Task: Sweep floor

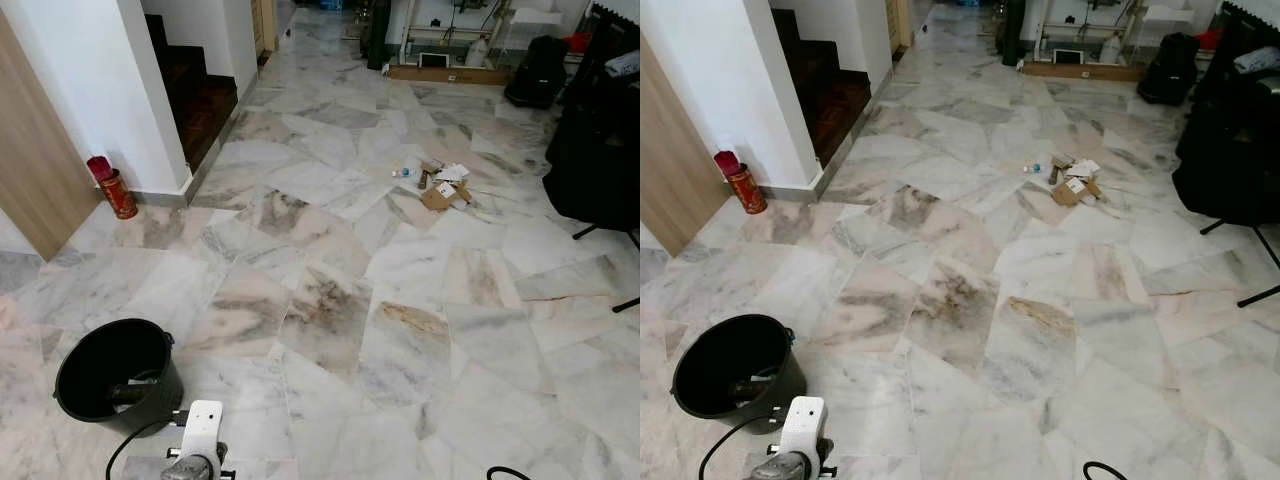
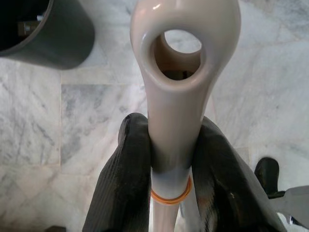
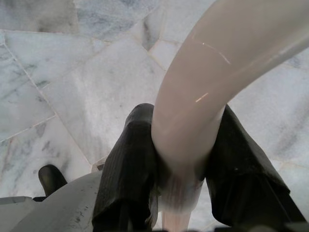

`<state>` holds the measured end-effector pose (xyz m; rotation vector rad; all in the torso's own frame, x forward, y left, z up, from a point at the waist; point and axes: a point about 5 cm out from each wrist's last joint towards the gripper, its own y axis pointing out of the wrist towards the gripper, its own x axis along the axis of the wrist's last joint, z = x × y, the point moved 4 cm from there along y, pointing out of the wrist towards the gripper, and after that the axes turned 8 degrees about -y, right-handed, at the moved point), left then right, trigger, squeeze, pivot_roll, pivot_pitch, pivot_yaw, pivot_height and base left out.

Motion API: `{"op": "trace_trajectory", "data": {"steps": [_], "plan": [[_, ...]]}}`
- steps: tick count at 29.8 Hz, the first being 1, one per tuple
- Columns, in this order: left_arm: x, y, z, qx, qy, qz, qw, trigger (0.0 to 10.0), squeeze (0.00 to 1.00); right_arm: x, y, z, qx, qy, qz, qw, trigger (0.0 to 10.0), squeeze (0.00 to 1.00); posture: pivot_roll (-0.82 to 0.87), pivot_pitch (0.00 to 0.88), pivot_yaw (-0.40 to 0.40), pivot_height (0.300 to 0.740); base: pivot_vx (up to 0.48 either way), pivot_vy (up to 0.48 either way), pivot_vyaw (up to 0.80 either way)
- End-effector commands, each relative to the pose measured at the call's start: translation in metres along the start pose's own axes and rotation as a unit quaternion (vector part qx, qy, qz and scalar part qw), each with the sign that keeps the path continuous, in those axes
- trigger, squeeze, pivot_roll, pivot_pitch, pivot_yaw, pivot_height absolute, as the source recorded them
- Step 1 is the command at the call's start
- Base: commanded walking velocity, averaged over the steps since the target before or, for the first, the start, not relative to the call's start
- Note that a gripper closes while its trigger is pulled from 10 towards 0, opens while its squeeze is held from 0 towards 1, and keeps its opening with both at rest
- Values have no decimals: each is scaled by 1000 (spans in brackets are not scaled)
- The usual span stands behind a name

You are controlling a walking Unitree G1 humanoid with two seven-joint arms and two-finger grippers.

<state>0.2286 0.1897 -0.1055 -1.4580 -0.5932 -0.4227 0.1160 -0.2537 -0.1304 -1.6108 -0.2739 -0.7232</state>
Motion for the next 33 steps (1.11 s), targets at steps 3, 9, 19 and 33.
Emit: {"op": "trace_trajectory", "data": {"steps": [3,9,19,33], "plan": [[-11,-1,1,-1,-8,15,1000,10000,0,-2,-2,-6,-9,-2,3,1000,10000,0,-32,0,-29,740,0,0,0],[-10,-1,2,-4,-4,14,1000,10000,0,-2,-1,-4,-8,0,1,1000,10000,0,-34,0,-18,740,0,0,0],[-16,-3,3,-6,1,17,1000,10000,0,-3,-2,-5,-8,-2,2,1000,10000,0,-29,0,-22,740,0,0,0],[-9,-3,6,-1,-16,-8,1000,10000,0,14,-3,-10,-30,-8,-59,998,10000,0,-29,0,-30,740,0,0,0]]}}
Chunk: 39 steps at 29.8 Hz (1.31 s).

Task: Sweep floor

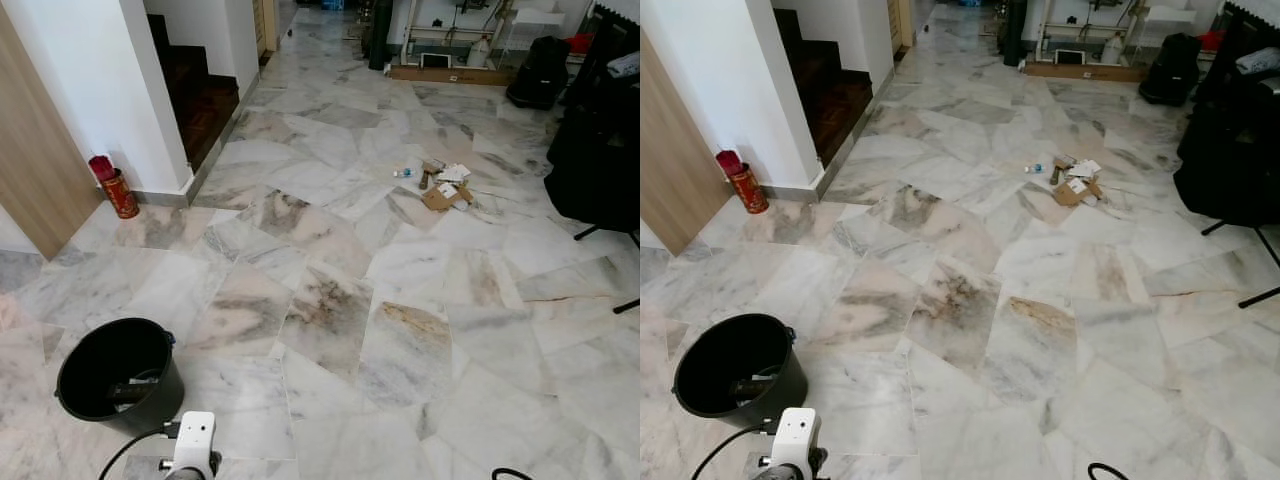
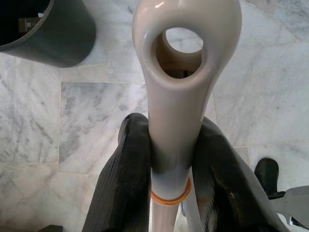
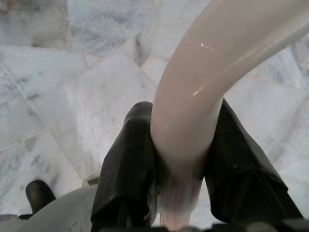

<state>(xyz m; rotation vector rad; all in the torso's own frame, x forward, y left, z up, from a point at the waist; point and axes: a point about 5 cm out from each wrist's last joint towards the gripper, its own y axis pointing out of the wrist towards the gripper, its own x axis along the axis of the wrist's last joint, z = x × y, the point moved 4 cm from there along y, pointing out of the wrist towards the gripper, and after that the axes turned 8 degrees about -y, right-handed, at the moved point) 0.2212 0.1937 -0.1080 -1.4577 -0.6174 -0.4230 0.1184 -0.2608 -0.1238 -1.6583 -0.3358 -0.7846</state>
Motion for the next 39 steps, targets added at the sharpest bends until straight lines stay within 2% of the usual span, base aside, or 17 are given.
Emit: {"op": "trace_trajectory", "data": {"steps": [1,7,9,21,39], "plan": [[-2,-1,1,-1,-9,-1,1000,10000,0,7,0,-4,-6,0,-21,1000,10000,0,-28,0,-31,740,0,0,0],[-3,-1,2,-2,-10,2,1000,10000,0,7,1,-2,0,-8,-19,1000,10000,0,-28,0,-32,740,0,0,0],[-4,-1,2,-1,-11,3,1000,10000,0,3,1,-2,2,-9,-1,1000,10000,0,-28,0,-33,740,0,0,0],[-3,-1,4,-1,-7,5,1000,10000,0,-4,1,-3,-3,-24,29,999,10000,0,-31,0,-31,740,0,0,0],[-3,-1,4,1,-7,6,1000,10000,0,-4,2,-3,-2,-24,31,999,10000,0,-32,0,-35,740,278,0,0]]}}
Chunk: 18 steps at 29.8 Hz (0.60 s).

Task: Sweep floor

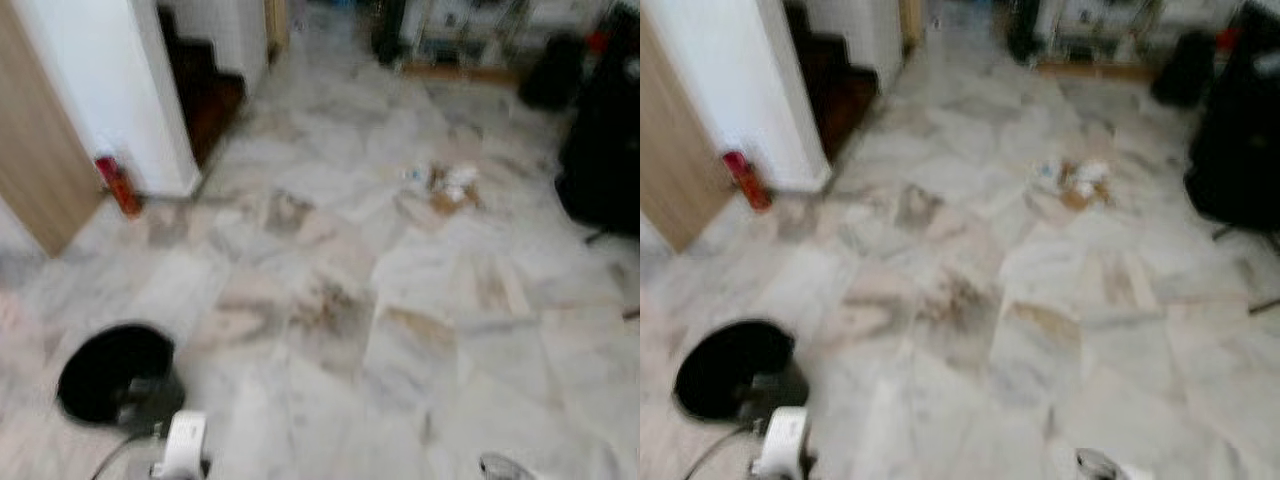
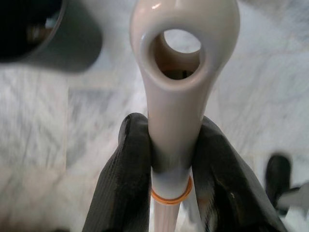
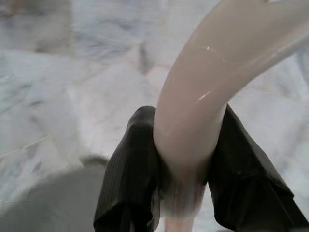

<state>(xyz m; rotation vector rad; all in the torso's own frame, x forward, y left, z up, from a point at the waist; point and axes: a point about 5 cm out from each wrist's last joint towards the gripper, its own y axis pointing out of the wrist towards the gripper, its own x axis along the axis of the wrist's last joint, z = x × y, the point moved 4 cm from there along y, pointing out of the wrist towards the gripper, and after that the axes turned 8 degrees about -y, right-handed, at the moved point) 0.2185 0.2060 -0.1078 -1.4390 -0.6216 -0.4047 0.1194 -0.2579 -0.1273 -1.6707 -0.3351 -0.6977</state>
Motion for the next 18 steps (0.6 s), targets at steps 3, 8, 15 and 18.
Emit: {"op": "trace_trajectory", "data": {"steps": [3,8,15,18], "plan": [[-2,0,-8,-11,-3,2,1000,10000,0,-1,-1,-6,-9,5,4,1000,10000,0,-31,0,-35,740,289,0,0],[-2,0,-8,-11,-3,2,1000,10000,0,0,0,-6,-9,6,2,1000,10000,0,-36,0,-33,740,292,0,0],[-2,0,-12,-13,-6,2,1000,10000,0,3,0,-8,-5,-7,-4,1000,10000,0,-52,0,-49,740,294,0,0],[-2,0,-16,-15,-11,1,1000,10000,0,5,0,-10,-3,-14,-6,1000,10000,0,-58,0,-59,740,295,0,0]]}}
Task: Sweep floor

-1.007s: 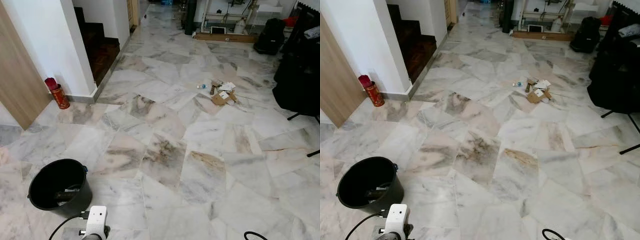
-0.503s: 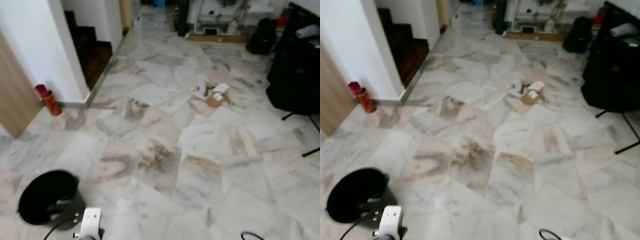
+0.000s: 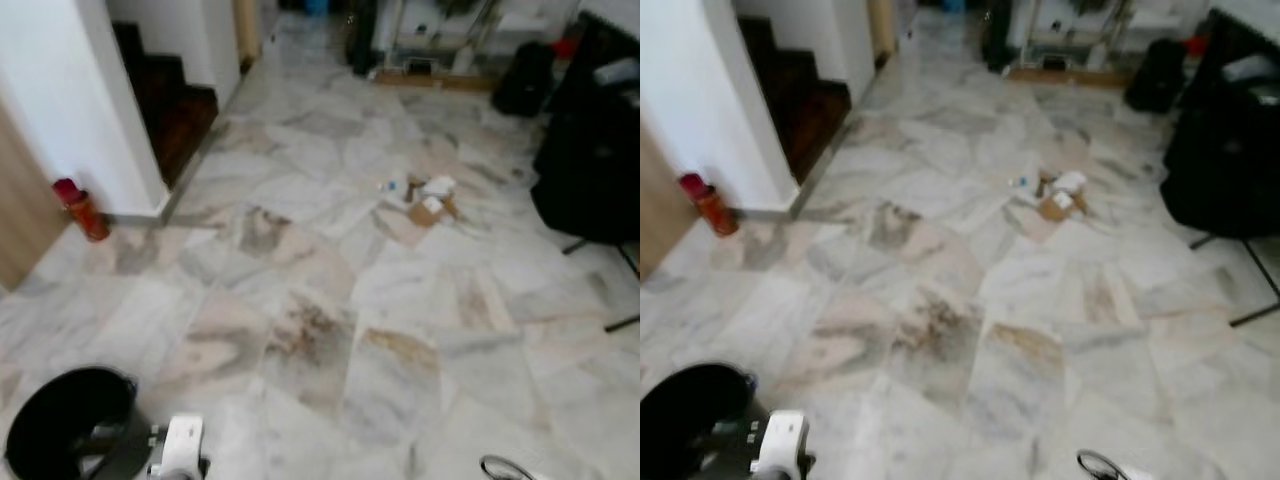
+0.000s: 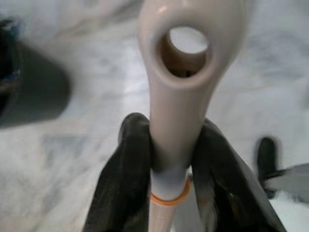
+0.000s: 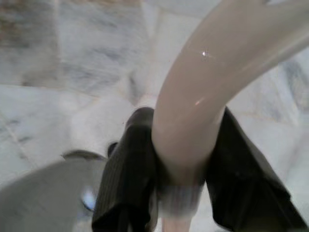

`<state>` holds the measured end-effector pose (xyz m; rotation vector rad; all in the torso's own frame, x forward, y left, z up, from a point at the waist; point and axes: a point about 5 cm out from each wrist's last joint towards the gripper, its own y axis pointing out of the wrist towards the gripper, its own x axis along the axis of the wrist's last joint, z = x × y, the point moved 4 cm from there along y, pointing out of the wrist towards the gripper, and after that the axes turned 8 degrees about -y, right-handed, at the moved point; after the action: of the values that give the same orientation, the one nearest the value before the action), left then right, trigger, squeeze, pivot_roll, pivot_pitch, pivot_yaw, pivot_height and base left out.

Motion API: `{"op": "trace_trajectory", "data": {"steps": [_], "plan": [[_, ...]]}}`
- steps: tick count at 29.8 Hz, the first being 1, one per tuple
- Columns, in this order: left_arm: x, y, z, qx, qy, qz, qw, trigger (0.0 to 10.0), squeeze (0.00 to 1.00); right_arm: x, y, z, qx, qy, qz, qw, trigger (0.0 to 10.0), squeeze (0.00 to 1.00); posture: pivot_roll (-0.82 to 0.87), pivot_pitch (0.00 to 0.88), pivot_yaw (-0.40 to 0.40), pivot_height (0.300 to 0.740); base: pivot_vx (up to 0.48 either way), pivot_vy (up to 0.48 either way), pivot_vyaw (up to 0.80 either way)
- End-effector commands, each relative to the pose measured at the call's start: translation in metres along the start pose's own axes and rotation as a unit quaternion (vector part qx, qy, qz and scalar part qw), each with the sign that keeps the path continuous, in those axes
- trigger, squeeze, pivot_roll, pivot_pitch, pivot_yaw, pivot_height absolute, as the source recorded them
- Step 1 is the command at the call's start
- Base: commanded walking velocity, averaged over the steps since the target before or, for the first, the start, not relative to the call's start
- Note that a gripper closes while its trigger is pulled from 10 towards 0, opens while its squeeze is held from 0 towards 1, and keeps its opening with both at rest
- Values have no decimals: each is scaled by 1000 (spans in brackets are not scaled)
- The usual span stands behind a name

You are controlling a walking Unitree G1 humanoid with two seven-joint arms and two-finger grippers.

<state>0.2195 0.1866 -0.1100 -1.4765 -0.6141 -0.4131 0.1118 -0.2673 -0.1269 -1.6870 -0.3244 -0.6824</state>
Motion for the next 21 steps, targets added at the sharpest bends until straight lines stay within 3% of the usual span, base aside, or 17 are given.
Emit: {"op": "trace_trajectory", "data": {"steps": [1,15,21], "plan": [[0,0,3,3,-11,-2,1000,10000,0,10,3,0,5,-12,-15,1000,10000,0,-60,0,-62,740,292,0,0],[-11,-1,-20,-8,-17,9,1000,10000,0,11,0,-20,-1,6,-12,1000,10000,0,-90,0,-66,740,300,0,0],[-11,-1,-20,-8,-17,9,1000,10000,0,11,0,-20,-1,6,-12,1000,10000,0,-90,0,-66,740,300,0,0]]}}
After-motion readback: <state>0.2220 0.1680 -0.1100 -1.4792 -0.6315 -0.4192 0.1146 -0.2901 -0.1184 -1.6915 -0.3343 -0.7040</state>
